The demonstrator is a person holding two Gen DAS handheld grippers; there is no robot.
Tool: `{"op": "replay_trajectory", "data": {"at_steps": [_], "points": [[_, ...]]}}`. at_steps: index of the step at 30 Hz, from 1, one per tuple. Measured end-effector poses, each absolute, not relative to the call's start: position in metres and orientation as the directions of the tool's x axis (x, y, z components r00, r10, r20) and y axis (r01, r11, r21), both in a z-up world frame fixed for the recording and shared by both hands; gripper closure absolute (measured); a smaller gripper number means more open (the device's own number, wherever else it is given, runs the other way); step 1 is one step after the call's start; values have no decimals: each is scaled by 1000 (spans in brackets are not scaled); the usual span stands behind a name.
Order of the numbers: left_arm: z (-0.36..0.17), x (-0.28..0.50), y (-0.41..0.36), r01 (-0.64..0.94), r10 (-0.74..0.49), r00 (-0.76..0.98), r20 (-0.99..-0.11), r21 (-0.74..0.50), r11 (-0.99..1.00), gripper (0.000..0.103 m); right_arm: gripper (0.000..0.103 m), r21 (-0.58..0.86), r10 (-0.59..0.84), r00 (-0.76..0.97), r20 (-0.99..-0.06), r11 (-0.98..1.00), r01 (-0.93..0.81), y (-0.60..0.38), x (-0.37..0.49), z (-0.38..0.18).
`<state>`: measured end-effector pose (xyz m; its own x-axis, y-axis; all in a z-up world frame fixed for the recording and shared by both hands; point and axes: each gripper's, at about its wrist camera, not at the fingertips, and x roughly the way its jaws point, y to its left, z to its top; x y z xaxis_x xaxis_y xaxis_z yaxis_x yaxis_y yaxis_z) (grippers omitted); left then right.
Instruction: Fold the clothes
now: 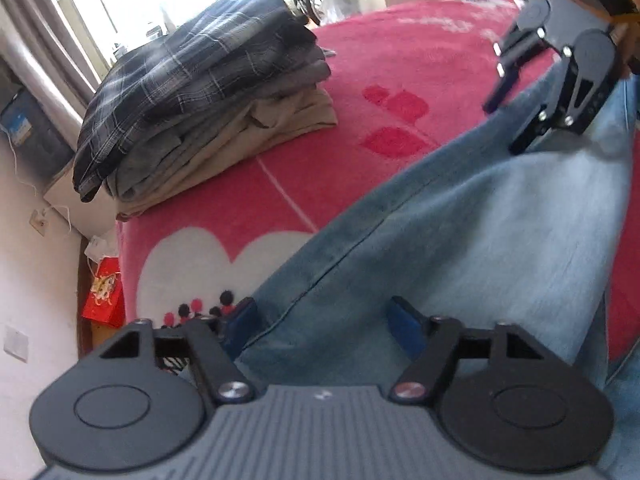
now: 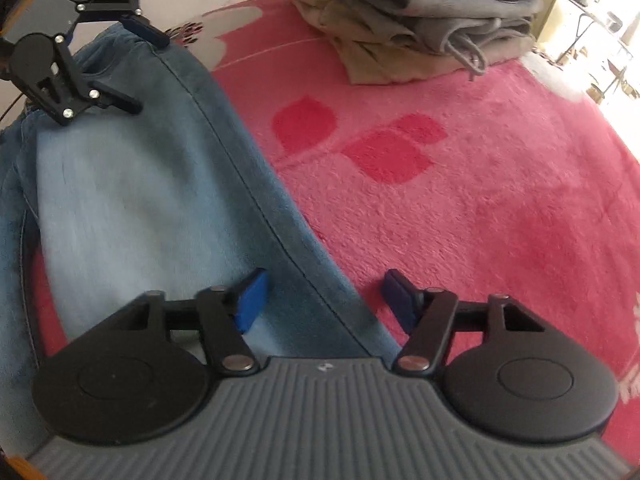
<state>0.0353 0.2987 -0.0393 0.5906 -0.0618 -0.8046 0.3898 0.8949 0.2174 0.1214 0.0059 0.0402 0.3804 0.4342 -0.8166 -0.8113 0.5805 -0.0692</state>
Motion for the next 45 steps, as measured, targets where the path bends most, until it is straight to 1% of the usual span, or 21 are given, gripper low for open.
{"op": "replay_trajectory", "data": {"at_steps": [1,2,4,5,11,16,20,21,22,23,25,27,29,31,35,37,39,40,41,43,45], "points": [[-40,35,299,386,-61,599,-798,221,896,61,91,-85,432,392,-812,577,-812,8,120,41],[-40,33,299,379,-53,612,-789,234,895,69,92,-101,430,403,-808,573,-813,9,119,43],[-36,33,296,355,-26,631,-775,259,898,95,96,-132,426,426,-798,566,-814,12,117,45],[-33,32,296,342,-18,638,-770,262,902,98,97,-148,424,437,-793,562,-814,14,116,46],[-31,35,303,251,80,655,-751,316,915,102,97,-242,414,503,-759,537,-808,24,109,54],[-44,35,299,228,131,646,-752,354,907,101,97,-368,324,570,-755,510,-777,45,112,11],[-52,34,291,238,176,659,-731,425,873,96,94,-309,340,591,-732,608,-731,38,117,-7],[-54,34,290,241,185,663,-726,440,865,95,85,-277,349,592,-727,639,-718,32,120,-4],[-54,34,290,237,193,666,-721,450,861,92,74,-230,364,589,-722,676,-700,23,125,1],[-53,34,291,226,201,667,-717,452,863,91,69,-176,381,586,-715,713,-679,12,131,7],[-51,36,295,194,218,666,-713,448,873,87,63,-11,448,564,-693,777,-630,-13,141,19],[-46,36,299,165,217,665,-714,424,890,82,62,133,481,598,-642,837,-531,-42,147,35],[-38,35,300,175,164,662,-732,363,915,65,62,274,525,617,-586,845,-459,-67,146,50],[-33,34,297,226,93,652,-753,309,924,40,62,394,576,624,-528,817,-420,-87,137,63],[-41,43,291,301,73,626,-776,327,896,24,62,509,638,627,-446,758,-408,-110,100,82],[-43,51,301,284,50,600,-799,271,920,13,62,542,655,624,-426,737,-403,-120,78,88],[-44,57,310,269,13,571,-821,202,942,19,62,560,657,626,-420,730,-391,-129,56,90],[-45,58,312,266,-11,559,-829,166,949,32,62,568,653,629,-423,732,-378,-134,44,89],[-45,59,315,264,-36,547,-836,131,956,39,62,566,642,633,-433,740,-362,-139,34,87],[-45,54,306,282,-10,563,-827,180,942,62,62,555,613,642,-461,763,-331,-148,16,83],[-47,52,297,292,34,581,-813,247,924,68,62,517,575,638,-512,800,-305,-149,5,75]]}}
